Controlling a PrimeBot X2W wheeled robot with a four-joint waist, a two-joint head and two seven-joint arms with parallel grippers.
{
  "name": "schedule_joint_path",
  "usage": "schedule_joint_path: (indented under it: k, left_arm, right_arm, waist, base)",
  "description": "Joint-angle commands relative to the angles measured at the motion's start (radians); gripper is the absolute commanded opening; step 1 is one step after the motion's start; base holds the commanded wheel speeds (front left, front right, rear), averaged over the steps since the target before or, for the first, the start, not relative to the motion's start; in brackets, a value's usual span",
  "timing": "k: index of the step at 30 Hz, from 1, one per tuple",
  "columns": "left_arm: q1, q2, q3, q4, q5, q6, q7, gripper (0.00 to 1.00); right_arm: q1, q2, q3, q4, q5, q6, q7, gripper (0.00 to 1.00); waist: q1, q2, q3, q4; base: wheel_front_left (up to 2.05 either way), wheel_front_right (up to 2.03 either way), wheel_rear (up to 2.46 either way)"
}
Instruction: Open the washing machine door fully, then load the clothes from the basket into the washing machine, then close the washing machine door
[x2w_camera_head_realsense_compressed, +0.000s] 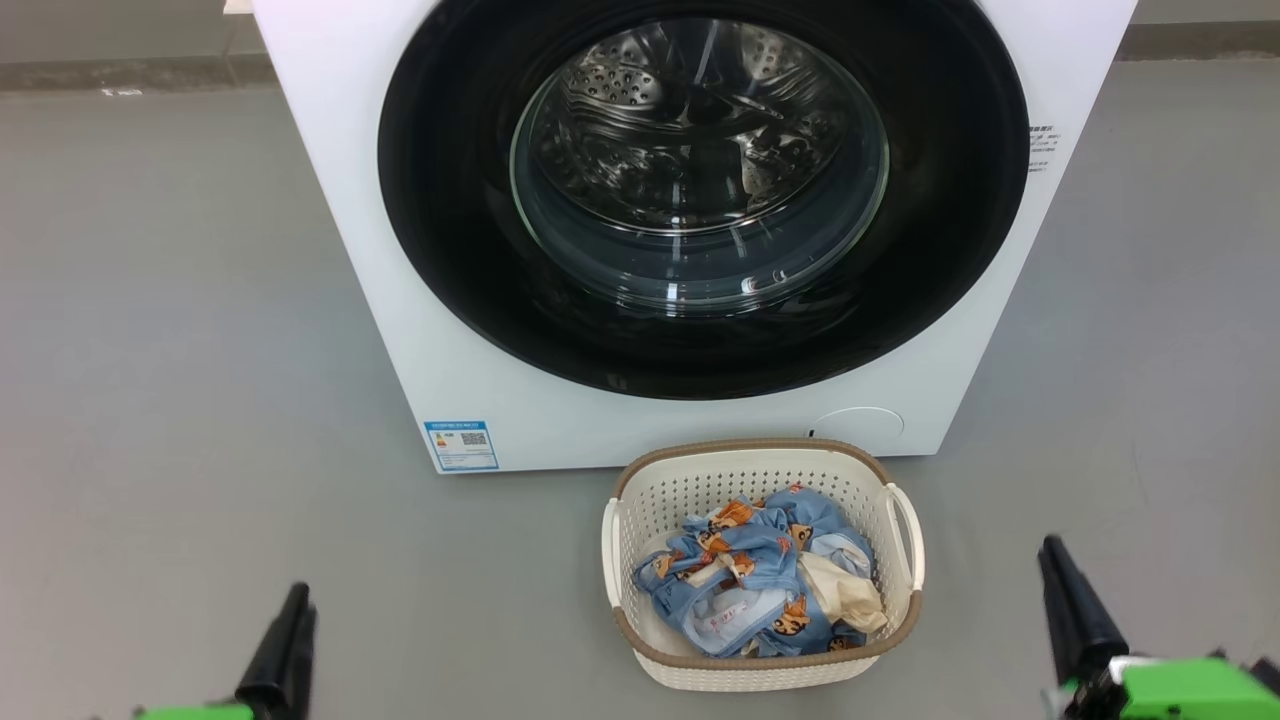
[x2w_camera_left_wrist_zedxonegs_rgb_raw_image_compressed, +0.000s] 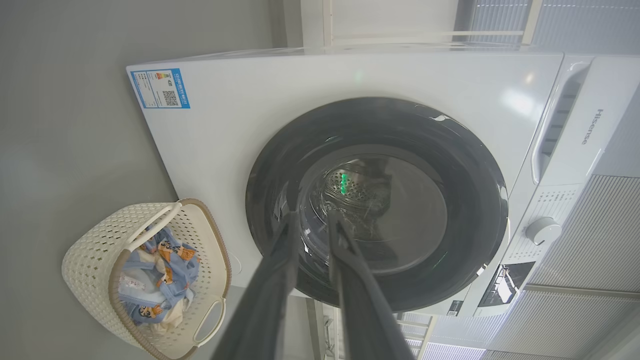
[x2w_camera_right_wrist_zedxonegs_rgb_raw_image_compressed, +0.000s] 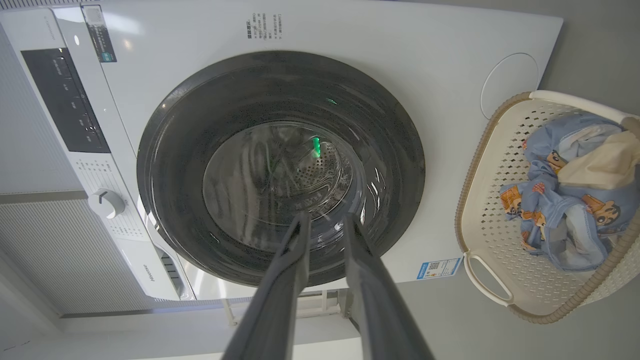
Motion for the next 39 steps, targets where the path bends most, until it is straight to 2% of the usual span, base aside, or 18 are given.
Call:
schedule_joint_path:
  k: [1,5,9,14,21,30,39]
  left_arm:
    - [0.015,-0.008,-0.002,0.016,0.000,0.000,-0.001,1.00]
    - [0.023,-0.012,-0.006,0.020,0.003,0.000,-0.008,1.00]
    - [0.026,-0.011,-0.012,0.011,0.007,0.000,-0.020,1.00]
    - [0.033,-0.010,-0.018,-0.003,0.020,0.000,-0.034,1.00]
    - [0.038,-0.008,-0.022,-0.017,0.066,-0.001,-0.055,1.00]
    - [0.042,-0.006,-0.020,-0.032,0.156,-0.002,-0.081,1.00]
    - [0.043,-0.004,-0.013,-0.045,0.297,-0.002,-0.108,1.00]
  right_arm:
    - [0.013,0.005,0.000,0.018,0.000,0.000,-0.001,1.00]
    - [0.020,0.007,0.002,0.020,0.000,0.000,-0.007,1.00]
    - [0.024,0.007,0.003,0.008,-0.003,0.000,-0.019,1.00]
    - [0.031,0.006,0.005,-0.008,-0.019,0.000,-0.033,1.00]
    - [0.035,0.006,0.008,-0.034,-0.077,0.000,-0.054,1.00]
    - [0.037,0.005,0.024,-0.075,-0.227,0.000,-0.080,1.00]
    - [0.034,-0.013,0.063,-0.112,-0.410,0.001,-0.107,1.00]
  waist:
    - [0.0000,0.0000,0.000,0.000]
    - [0.0001,0.0000,0.002,0.000]
    - [0.0022,0.0000,-0.001,0.000]
    - [0.0001,0.0000,0.001,0.001]
    - [0.0000,0.0000,0.002,0.002]
    - [0.0000,0.0000,0.002,0.004]
    - [0.0000,0.0000,0.003,0.004]
  base:
    - [0.00,0.00,0.00]
    - [0.00,0.00,0.00]
    - [0.00,0.00,0.00]
    - [0.00,0.00,0.00]
    - [0.00,0.00,0.00]
    - [0.00,0.00,0.00]
    - [0.00,0.00,0.00]
